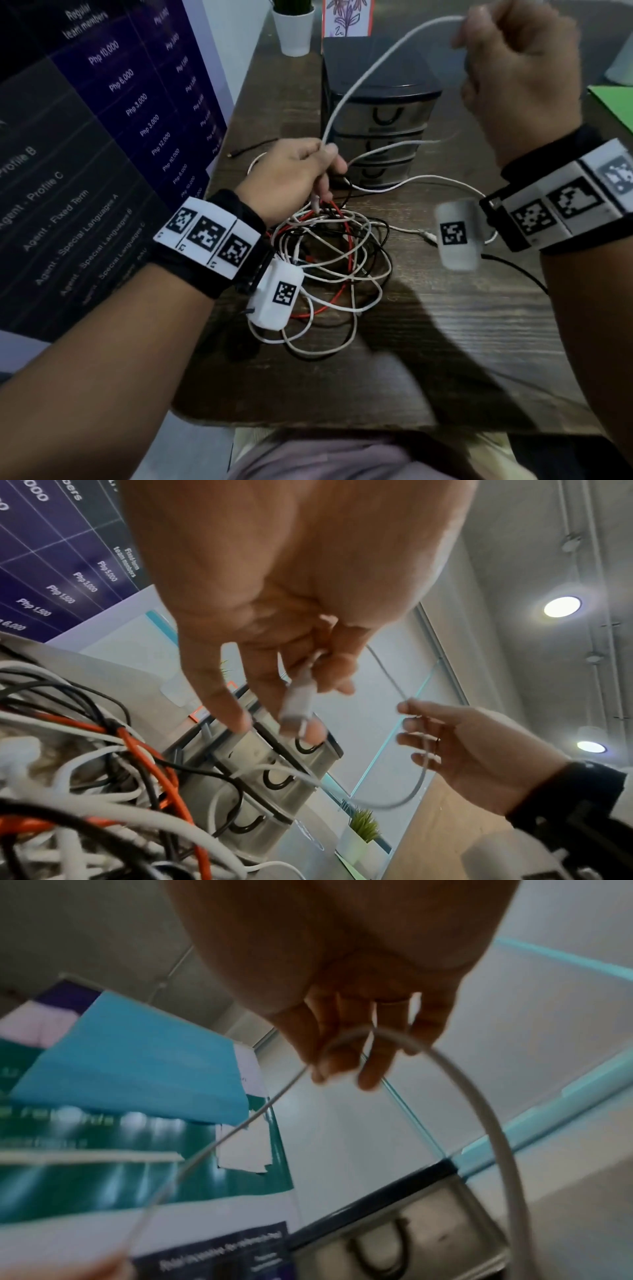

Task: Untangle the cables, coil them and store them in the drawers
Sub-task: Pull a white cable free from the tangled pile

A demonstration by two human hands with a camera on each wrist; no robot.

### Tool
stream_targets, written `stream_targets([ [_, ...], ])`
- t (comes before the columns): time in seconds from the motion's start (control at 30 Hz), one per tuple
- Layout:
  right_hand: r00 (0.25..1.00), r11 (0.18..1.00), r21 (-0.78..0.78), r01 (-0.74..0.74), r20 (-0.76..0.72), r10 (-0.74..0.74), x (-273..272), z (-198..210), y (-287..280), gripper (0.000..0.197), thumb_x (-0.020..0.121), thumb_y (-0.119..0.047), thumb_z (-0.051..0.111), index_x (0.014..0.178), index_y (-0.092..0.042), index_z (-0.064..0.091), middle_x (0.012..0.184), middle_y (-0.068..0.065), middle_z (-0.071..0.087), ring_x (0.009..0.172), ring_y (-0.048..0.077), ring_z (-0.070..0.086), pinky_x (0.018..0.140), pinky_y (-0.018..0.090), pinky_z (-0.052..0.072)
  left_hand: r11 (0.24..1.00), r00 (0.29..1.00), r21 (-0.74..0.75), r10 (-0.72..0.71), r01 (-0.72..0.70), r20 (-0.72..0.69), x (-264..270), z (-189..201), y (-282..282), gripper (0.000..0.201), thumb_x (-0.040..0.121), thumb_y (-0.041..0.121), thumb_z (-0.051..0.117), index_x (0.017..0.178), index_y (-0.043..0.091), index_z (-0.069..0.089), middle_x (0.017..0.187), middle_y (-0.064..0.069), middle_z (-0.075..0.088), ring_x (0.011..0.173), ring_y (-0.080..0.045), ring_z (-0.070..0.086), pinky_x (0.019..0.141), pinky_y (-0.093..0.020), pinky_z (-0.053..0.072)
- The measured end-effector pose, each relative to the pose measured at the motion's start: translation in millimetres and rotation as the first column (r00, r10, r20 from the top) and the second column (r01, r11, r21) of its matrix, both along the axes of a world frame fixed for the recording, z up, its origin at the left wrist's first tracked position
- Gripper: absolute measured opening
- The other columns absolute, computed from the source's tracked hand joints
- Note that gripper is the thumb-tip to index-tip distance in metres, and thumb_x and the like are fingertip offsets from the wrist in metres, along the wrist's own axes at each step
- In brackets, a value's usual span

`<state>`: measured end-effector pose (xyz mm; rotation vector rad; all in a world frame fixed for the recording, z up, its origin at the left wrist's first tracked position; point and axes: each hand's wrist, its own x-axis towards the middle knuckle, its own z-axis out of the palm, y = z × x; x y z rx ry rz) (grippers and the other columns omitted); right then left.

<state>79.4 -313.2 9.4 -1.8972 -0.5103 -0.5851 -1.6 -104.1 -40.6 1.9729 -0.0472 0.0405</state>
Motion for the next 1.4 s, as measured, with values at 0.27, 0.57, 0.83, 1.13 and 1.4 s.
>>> stream_targets([
  [0.27, 0.993, 0.904, -0.416, 0.099, 0.102, -0.062, -14, 0, -5, 0.051, 0.076, -0.011, 0.049, 0.122, -0.025, 0.066, 0.123, -0.001, 0.059, 0.113, 0.007, 0.052, 0.103, 0.024, 0.039, 0.994, 0.993, -0.109, 0.032, -0.020, 0.112, -3, 15, -5, 0.037, 0.105, 0.026, 0.043, 0.075, 0.012, 0.058, 0.048, 0.003, 0.034, 0.039, -0.012, 0.027, 0.039, -0.020, 0.024],
  [0.57, 0.990, 0.904, -0.427, -0.024, 0.117, 0.081, -21, -6, 20, 0.025, 0.092, -0.036, 0.059, 0.107, -0.022, 0.073, 0.086, -0.010, 0.060, 0.081, 0.006, 0.054, 0.084, 0.032, 0.046, 0.979, 0.999, -0.202, 0.038, -0.033, 0.023, -3, 21, -8, 0.054, 0.100, 0.035, 0.053, 0.051, 0.011, 0.050, 0.038, 0.003, 0.033, 0.036, -0.016, 0.028, 0.045, -0.024, 0.027],
  [0.83, 0.991, 0.966, -0.231, -0.116, 0.045, 0.130, -23, -35, 42, 0.015, 0.096, -0.021, 0.057, 0.091, -0.016, 0.071, 0.072, -0.010, 0.061, 0.066, -0.004, 0.050, 0.065, 0.013, 0.038, 0.861, 0.959, -0.451, -0.280, 0.236, -0.033, -14, 29, -27, 0.050, 0.105, 0.032, 0.039, 0.063, 0.009, 0.053, 0.041, 0.006, 0.027, 0.035, -0.010, 0.016, 0.043, -0.017, 0.014],
  [1.13, 0.941, 0.908, -0.295, -0.298, -0.248, 0.228, -46, -63, 54, 0.033, 0.101, -0.034, 0.046, 0.072, -0.021, 0.058, 0.067, -0.007, 0.058, 0.067, 0.005, 0.052, 0.065, 0.031, 0.042, 0.685, 0.987, -0.721, 0.020, 0.102, 0.159, -6, 41, -30, 0.037, 0.109, 0.024, 0.031, 0.095, 0.001, 0.056, 0.053, 0.004, 0.030, 0.044, -0.009, 0.025, 0.041, -0.022, 0.025],
  [1.4, 0.931, 0.818, -0.458, -0.349, -0.272, 0.244, -59, -53, 49, 0.041, 0.100, -0.048, 0.048, 0.077, -0.019, 0.067, 0.057, -0.011, 0.057, 0.059, 0.005, 0.054, 0.055, 0.017, 0.037, 0.724, 0.917, -0.688, 0.309, -0.055, 0.251, 5, 42, -14, 0.036, 0.109, 0.022, 0.025, 0.112, 0.003, 0.055, 0.058, 0.007, 0.032, 0.049, -0.006, 0.027, 0.045, -0.022, 0.029],
])
